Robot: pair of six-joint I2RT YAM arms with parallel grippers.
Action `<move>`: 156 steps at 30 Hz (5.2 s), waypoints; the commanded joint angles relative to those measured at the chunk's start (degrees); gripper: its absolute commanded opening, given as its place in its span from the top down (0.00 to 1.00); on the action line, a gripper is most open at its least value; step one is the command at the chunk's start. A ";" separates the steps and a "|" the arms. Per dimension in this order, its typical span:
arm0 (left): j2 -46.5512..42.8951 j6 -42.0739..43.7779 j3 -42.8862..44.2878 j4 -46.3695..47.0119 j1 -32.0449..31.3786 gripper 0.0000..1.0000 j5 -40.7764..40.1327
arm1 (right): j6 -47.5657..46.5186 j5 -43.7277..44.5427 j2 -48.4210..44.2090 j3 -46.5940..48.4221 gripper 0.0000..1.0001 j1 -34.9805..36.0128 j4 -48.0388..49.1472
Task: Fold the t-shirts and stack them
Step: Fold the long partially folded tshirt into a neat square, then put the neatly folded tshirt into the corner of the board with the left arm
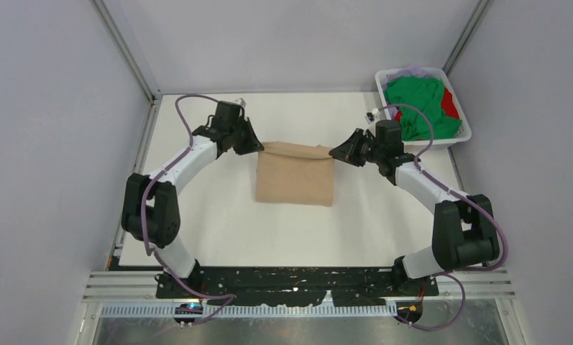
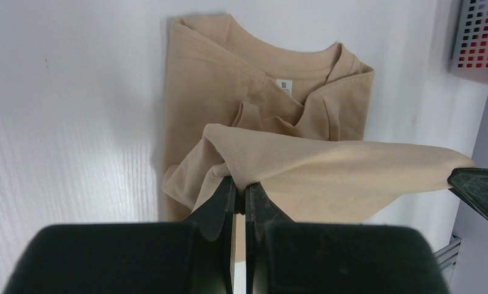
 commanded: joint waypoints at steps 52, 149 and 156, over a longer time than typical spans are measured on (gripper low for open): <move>24.00 5.44 13.64 -12.02 -2.10 0.62 11.02 | -6.55 8.54 -4.27 -3.00 0.05 -1.66 1.32; 49.72 -6.07 55.85 -14.63 23.81 0.00 17.64 | -15.53 33.47 -10.06 -5.72 0.05 -3.10 -3.62; 54.02 -13.58 60.01 -8.98 26.12 0.00 16.12 | -16.08 34.97 -9.06 -5.07 0.05 -3.21 -4.17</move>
